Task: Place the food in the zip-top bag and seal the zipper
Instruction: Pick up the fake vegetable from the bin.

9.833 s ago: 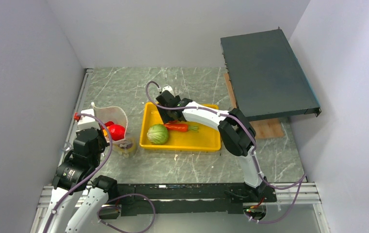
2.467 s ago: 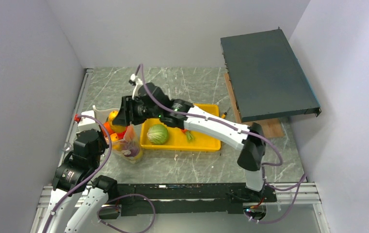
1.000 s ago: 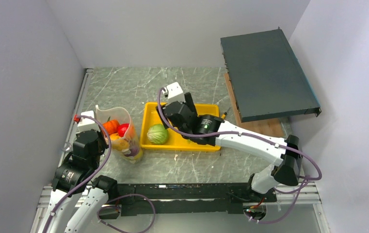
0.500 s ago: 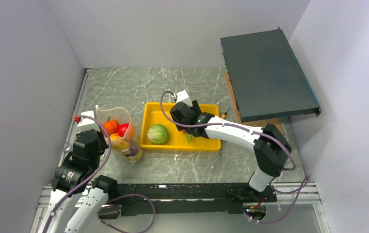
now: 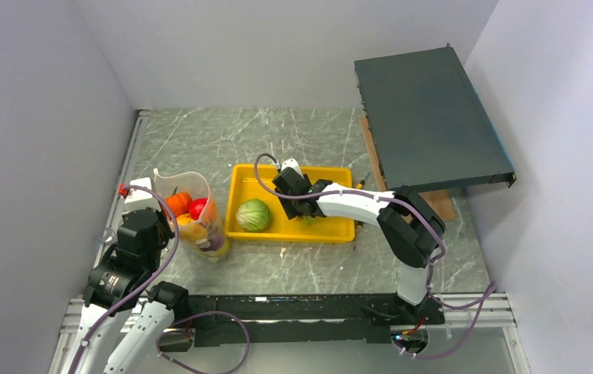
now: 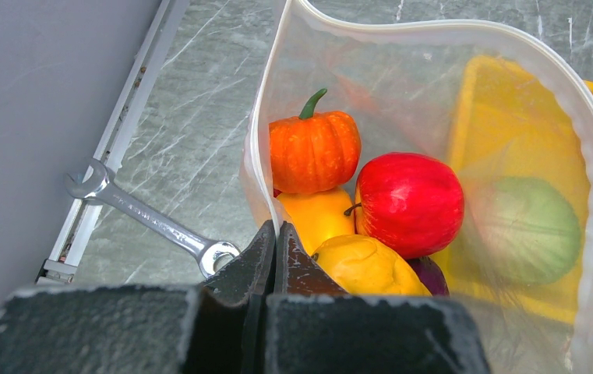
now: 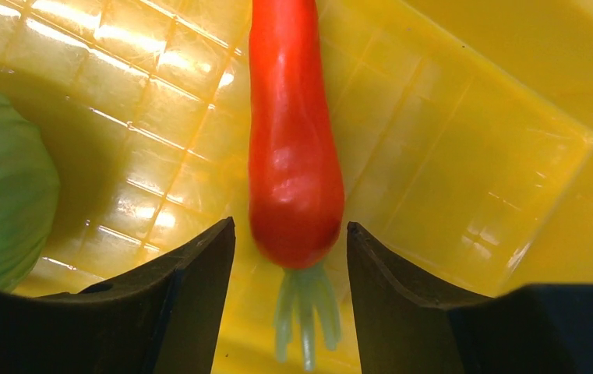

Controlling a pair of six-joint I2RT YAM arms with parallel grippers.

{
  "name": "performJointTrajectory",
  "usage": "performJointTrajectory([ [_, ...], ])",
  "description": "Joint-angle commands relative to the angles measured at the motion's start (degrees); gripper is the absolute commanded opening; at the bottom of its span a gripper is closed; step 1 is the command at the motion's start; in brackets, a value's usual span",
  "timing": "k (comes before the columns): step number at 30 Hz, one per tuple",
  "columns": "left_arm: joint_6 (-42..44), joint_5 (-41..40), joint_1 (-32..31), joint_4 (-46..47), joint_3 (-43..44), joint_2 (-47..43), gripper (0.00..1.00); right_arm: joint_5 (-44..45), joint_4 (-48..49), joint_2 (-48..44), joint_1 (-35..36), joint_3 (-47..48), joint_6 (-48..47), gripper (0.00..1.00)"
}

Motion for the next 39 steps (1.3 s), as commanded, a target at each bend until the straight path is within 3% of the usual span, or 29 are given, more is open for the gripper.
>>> performJointTrajectory([
  [1, 0.6, -0.7, -0.1, 1.7, 0.3, -0.1, 0.00, -2.6, 1.9, 1.4, -0.9, 1.3, -0.3, 0.56],
  [8, 0.6, -0.6, -0.1, 1.7, 0.3, -0.2, 0.00, -4.1, 2.1, 2.6, -1.1, 2.1, -0.5, 0.50],
  [20, 0.5, -0.7, -0.1, 1.6, 0.3, -0.3, 0.00, -4.2, 0.0, -1.3, -1.0, 4.9, -1.9, 0.19],
  [28, 0.5, -0.8, -0.1, 1.8, 0.1, -0.7, 0.00, -7.6, -1.0, -8.3, -0.9, 8.8, -0.9, 0.06],
  [39, 0.6, -0.7, -0.1, 1.8, 0.3, -0.2, 0.00, -24.8, 17.3, -17.5, 2.8, 14.1, 5.2, 0.04],
])
